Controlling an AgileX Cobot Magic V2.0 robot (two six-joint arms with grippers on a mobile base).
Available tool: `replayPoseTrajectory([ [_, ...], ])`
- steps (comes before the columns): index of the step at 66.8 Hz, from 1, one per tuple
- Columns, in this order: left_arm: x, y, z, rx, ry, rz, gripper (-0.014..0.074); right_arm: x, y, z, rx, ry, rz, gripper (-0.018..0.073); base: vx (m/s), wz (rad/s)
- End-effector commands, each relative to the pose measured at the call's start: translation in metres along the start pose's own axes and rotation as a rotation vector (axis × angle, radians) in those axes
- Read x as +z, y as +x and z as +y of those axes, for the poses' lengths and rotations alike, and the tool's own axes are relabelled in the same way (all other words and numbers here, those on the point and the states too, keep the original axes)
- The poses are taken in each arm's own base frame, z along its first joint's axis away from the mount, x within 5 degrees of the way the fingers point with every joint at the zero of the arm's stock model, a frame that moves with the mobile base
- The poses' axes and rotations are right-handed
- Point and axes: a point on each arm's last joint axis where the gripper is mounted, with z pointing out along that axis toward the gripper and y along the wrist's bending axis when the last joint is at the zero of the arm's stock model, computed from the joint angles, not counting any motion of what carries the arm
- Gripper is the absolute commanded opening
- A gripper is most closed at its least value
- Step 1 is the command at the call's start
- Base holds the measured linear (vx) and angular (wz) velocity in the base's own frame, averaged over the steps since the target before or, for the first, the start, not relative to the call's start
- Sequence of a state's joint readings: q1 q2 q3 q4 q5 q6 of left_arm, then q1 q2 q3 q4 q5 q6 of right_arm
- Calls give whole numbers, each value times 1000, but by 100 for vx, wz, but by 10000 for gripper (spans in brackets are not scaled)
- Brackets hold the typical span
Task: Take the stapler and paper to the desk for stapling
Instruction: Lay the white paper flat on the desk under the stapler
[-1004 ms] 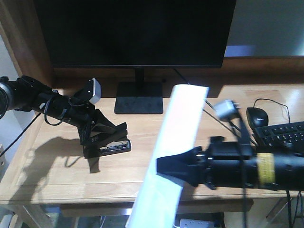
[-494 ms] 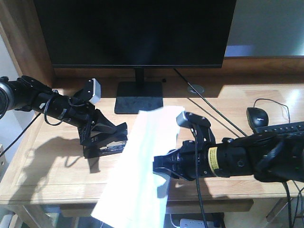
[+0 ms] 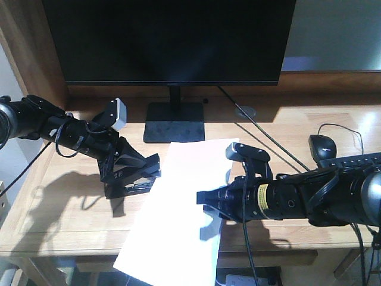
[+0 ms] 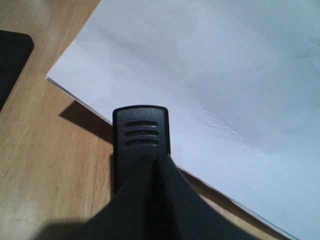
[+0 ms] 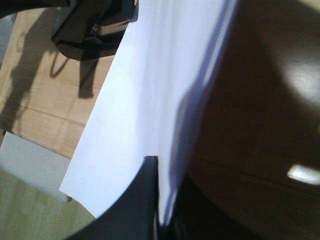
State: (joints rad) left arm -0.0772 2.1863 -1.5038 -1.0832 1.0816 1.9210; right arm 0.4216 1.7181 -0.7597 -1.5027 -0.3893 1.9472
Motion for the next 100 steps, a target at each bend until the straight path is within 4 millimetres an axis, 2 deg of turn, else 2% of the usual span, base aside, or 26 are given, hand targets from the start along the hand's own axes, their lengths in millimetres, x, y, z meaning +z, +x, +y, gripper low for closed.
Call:
replayPoseTrajectory([
  [1, -18, -31, -2, 33, -33, -78, -7, -10, -17, 10, 2, -22, -77, -5, 0, 0],
  [42, -18, -31, -2, 33, -33, -78, -7, -10, -22, 2, 34, 74, -128, -2, 0, 0],
  [62, -18, -31, -2, 33, -33, -78, -7, -12, -41, 20, -25, -24, -160, -2, 0, 0],
  [72, -18, -31, -2, 33, -33, -78, -7, -4, -47, 21, -24, -46, -151, -2, 0, 0],
  [88, -18, -31, -2, 33, -33, -78, -7, 21, -52, 18, -14, -87, -104, -2, 0, 0],
  [100, -18, -31, -2, 33, -33, -78, -7, 33, -64, 20, -24, -109, -112, -2, 0, 0],
])
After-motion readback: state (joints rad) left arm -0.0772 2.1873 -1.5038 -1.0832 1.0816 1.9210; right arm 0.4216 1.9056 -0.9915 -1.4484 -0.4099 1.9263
